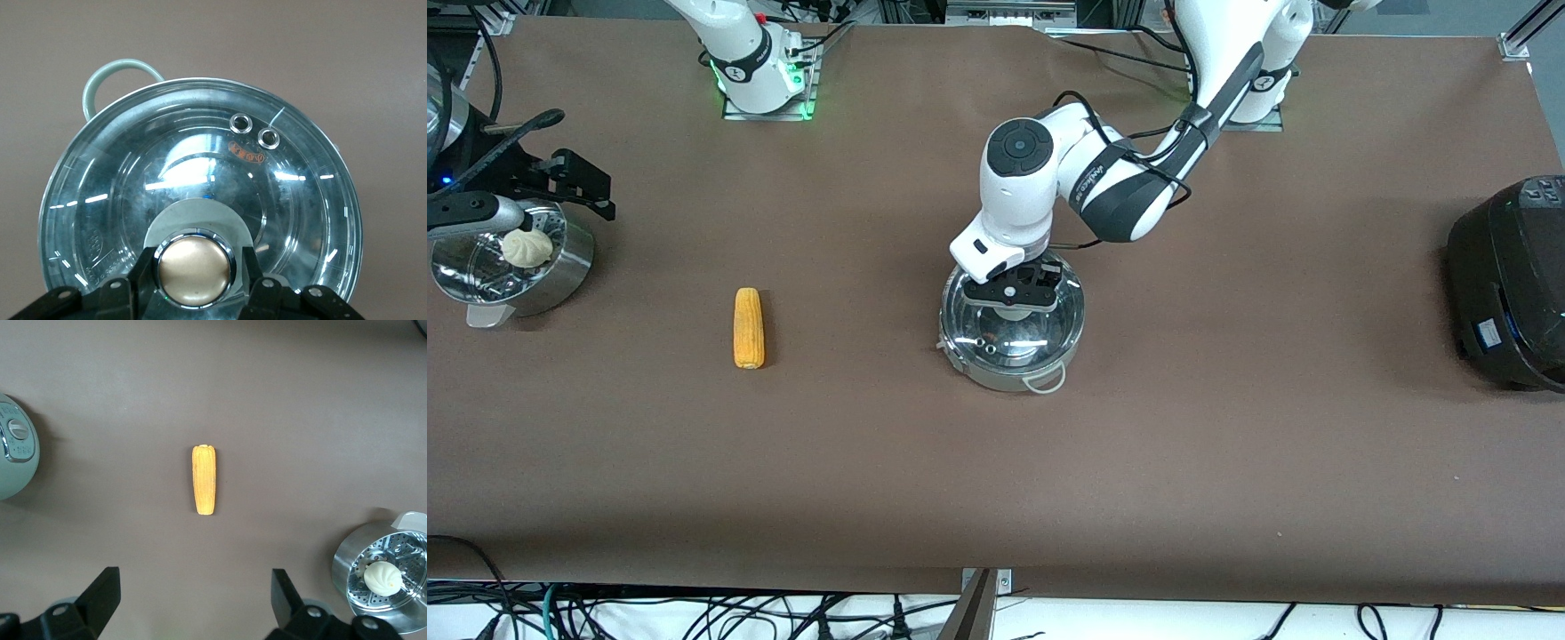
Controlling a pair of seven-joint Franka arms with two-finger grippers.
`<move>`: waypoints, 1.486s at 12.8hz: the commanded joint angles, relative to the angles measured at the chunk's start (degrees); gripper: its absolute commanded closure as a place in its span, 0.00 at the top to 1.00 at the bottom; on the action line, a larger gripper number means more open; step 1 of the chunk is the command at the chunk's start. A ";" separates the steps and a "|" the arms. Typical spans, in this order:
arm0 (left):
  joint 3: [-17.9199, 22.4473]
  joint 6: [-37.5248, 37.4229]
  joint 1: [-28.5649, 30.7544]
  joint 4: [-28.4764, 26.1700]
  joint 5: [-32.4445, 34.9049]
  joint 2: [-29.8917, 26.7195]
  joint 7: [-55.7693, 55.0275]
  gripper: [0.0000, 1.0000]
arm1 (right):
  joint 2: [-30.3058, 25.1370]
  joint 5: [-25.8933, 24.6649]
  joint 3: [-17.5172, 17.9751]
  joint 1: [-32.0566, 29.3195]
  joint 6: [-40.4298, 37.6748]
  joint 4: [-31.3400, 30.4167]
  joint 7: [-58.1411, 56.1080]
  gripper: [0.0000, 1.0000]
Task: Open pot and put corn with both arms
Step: 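Grasp the glass lid knob with the left gripper, then lift the lid off with the left gripper while the right gripper reaches the corn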
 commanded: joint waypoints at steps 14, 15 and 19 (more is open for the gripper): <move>-0.35 -16.23 4.70 2.33 0.89 -12.54 -0.30 0.12 | 6.86 -0.77 0.39 -0.52 5.54 -1.65 0.80 1.00; -0.35 -18.43 6.38 2.33 0.28 -13.42 0.05 0.12 | 7.91 -0.94 0.39 -0.44 8.86 -3.75 0.80 1.00; -0.27 -21.70 18.57 1.72 -7.08 -15.71 14.78 0.12 | 11.86 -0.86 0.48 -0.17 23.10 -13.16 0.80 1.00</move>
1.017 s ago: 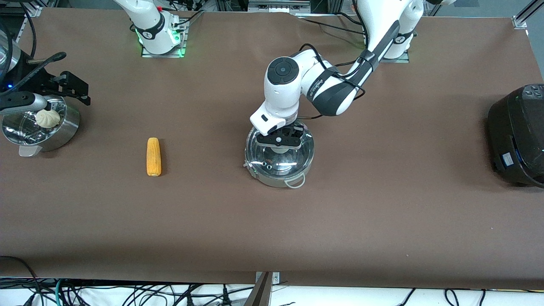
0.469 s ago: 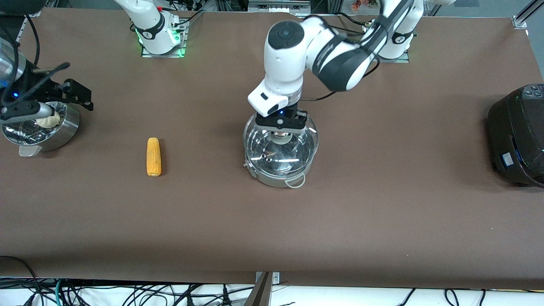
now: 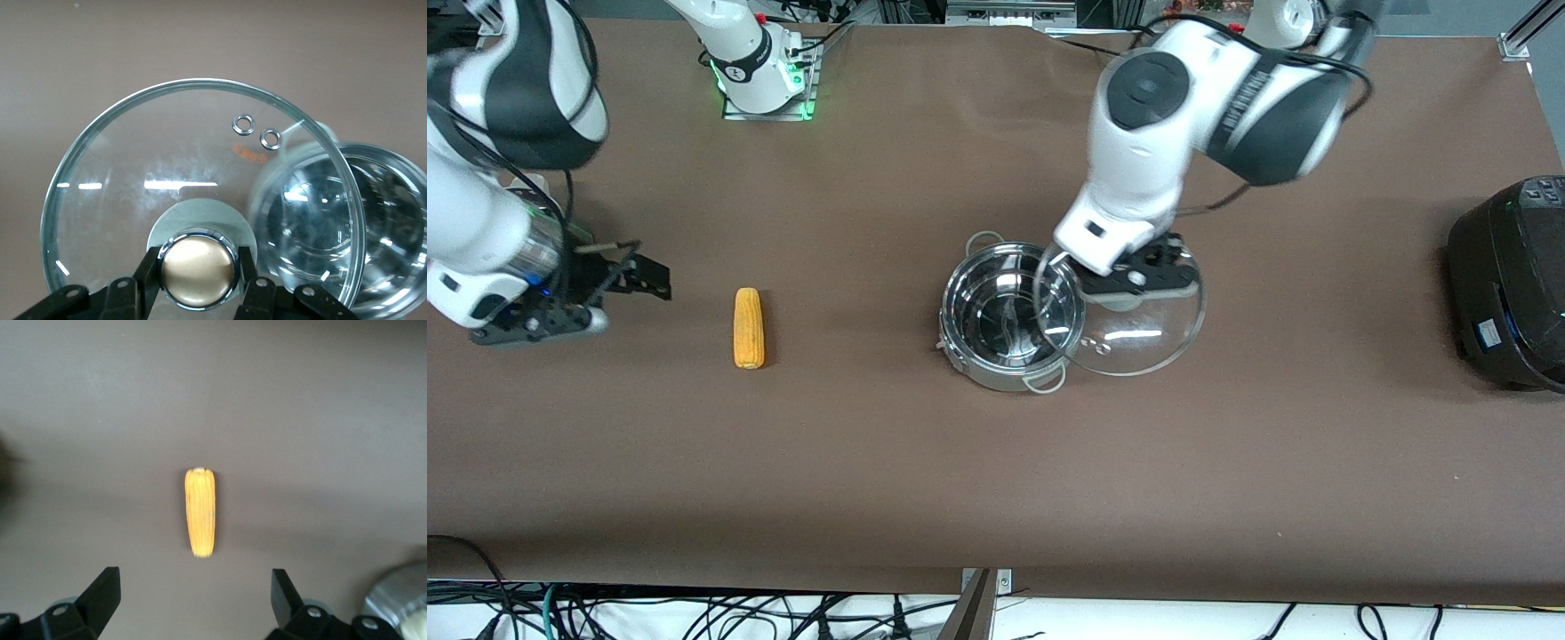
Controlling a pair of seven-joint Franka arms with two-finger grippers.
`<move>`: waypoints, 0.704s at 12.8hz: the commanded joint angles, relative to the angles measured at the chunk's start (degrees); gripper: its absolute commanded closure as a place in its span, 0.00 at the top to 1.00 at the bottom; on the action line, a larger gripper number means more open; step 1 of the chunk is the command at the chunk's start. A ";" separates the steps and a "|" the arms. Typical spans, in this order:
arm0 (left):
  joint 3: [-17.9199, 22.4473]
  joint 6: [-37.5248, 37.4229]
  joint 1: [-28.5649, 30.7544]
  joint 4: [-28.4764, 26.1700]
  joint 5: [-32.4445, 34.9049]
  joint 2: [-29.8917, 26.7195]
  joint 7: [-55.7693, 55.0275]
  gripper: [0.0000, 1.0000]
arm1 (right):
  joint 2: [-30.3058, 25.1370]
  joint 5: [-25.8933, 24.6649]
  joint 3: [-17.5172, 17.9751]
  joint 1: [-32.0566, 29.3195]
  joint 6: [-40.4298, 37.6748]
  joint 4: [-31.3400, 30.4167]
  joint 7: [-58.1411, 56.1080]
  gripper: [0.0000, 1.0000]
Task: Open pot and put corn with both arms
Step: 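Lift the lid off with the left gripper while the right gripper reaches the corn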
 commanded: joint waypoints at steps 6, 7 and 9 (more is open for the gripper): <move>-0.43 -1.09 20.01 -5.37 -4.99 -2.78 24.47 0.09 | 10.08 -0.69 0.51 0.02 21.68 -12.48 0.78 1.00; -0.43 1.62 22.12 -7.38 -4.99 -2.86 25.62 0.09 | 11.22 -0.52 0.52 0.10 22.74 -13.01 0.87 1.00; -0.43 8.29 26.08 -13.78 -4.72 -4.00 30.18 0.07 | 14.29 -0.43 0.52 0.02 25.02 -13.36 0.87 1.00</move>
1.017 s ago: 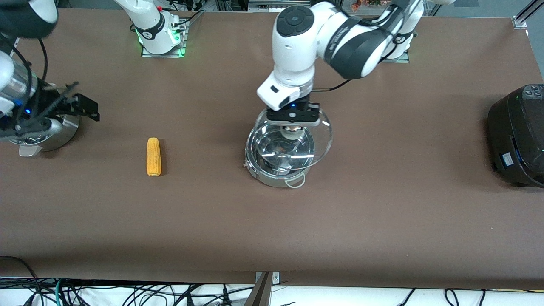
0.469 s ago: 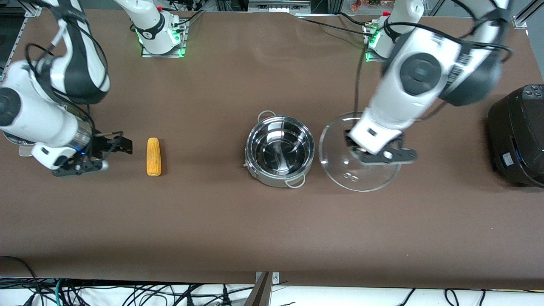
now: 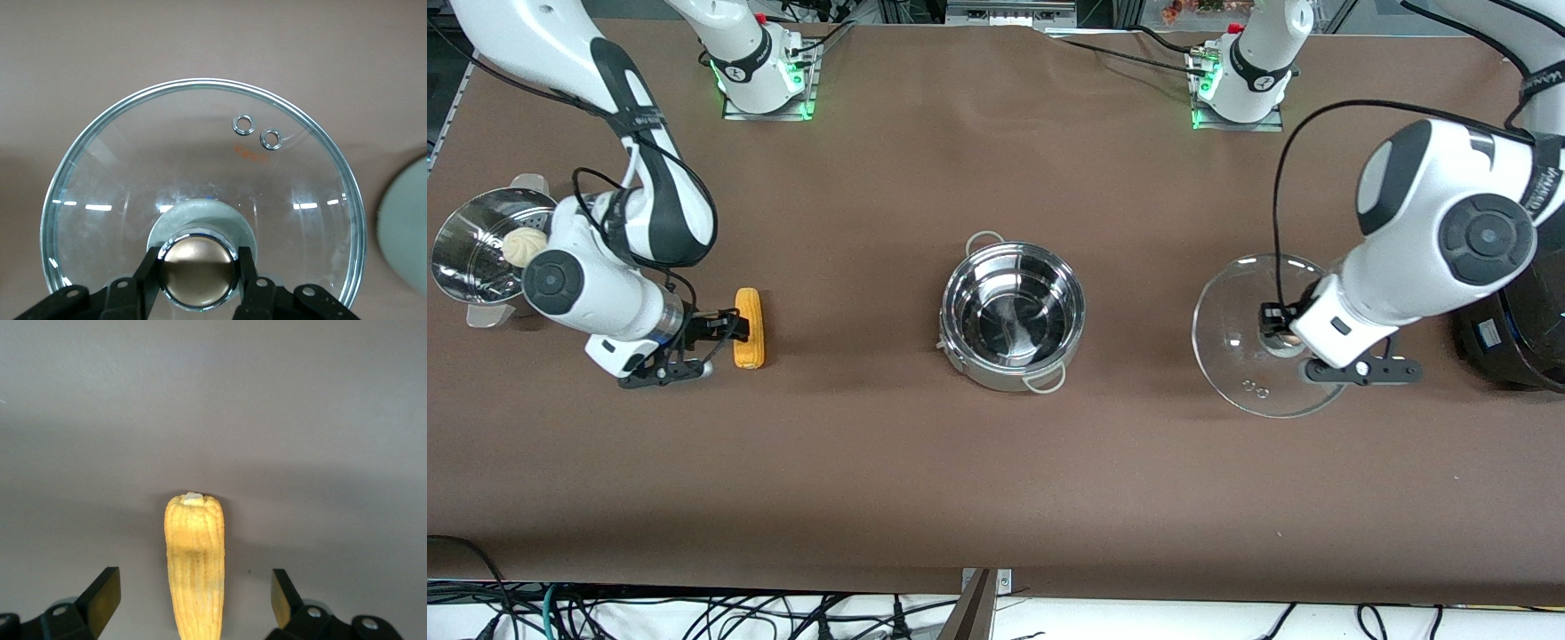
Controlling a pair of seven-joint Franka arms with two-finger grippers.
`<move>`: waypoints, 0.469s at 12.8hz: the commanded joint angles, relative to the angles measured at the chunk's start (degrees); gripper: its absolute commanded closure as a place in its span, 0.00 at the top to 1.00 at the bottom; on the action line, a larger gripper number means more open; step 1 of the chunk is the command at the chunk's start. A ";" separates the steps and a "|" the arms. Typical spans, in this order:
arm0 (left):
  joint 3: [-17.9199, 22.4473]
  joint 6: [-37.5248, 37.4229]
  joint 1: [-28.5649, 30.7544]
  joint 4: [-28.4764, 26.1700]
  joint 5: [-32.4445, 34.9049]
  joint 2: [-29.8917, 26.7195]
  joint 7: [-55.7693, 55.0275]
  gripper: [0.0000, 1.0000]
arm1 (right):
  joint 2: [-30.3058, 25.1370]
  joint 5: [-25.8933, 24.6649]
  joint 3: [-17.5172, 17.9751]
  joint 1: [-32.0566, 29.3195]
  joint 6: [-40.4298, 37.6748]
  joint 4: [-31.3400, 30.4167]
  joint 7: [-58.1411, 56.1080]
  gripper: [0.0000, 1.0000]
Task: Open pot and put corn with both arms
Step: 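Lift the lid off with the left gripper while the right gripper reaches the corn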
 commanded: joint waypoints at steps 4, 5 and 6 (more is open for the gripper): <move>-0.62 18.03 6.45 -21.47 -0.25 -6.64 9.57 0.08 | 2.47 -0.42 0.61 -0.16 11.67 -8.27 0.87 0.91; -0.53 19.61 6.53 -23.32 -0.25 -6.64 9.58 0.08 | 2.47 -0.42 0.61 -0.16 11.78 -8.46 0.78 0.79; -0.53 21.28 6.54 -24.73 -0.25 -6.29 9.49 0.08 | 2.38 -0.42 0.70 -0.16 11.61 -8.29 0.69 0.62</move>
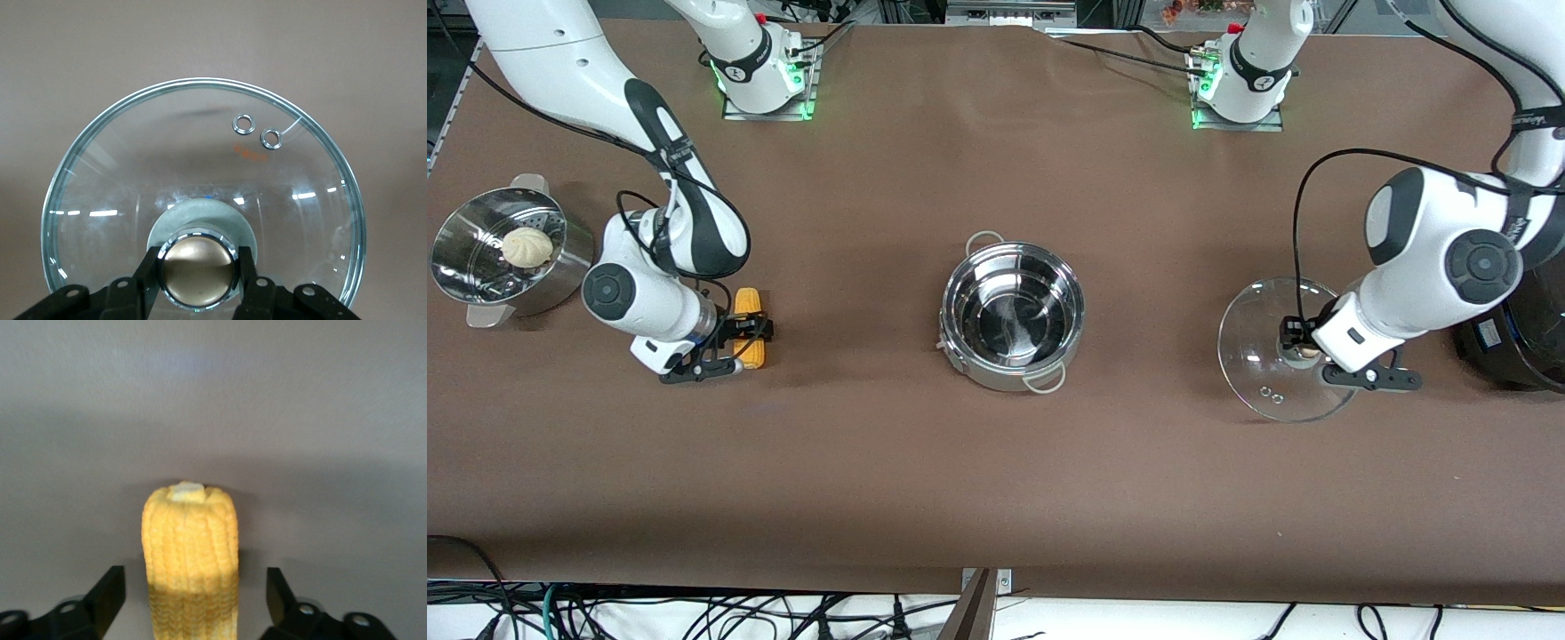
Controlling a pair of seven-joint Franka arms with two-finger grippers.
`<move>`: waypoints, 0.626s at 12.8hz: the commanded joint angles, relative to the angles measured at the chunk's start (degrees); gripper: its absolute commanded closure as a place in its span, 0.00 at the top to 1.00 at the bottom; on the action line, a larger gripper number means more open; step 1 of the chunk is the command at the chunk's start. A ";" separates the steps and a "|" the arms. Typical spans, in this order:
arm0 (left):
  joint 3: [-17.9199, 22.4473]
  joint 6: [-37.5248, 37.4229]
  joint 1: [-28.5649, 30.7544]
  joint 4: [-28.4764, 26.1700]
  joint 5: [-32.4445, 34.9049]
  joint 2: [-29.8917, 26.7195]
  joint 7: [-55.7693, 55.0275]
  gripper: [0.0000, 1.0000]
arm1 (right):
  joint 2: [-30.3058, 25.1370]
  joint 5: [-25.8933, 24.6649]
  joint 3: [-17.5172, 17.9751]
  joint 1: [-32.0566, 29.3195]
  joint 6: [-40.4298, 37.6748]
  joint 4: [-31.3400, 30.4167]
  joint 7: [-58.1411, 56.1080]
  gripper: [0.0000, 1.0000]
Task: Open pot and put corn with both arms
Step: 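Grasp the corn with the right gripper while the left gripper lowers the lid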
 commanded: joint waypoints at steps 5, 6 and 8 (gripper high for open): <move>-0.23 17.59 0.65 -16.84 3.51 -2.55 1.15 0.10 | -1.80 -0.34 0.70 -0.03 -9.80 7.04 0.52 0.00; -0.23 18.82 0.65 -17.55 3.79 -2.02 1.15 0.10 | -1.71 -0.07 0.70 0.57 -14.81 11.61 0.60 0.00; -0.14 22.68 0.65 -19.04 3.79 -0.61 1.06 0.12 | -1.71 -0.16 0.70 2.94 -21.16 18.13 2.26 0.00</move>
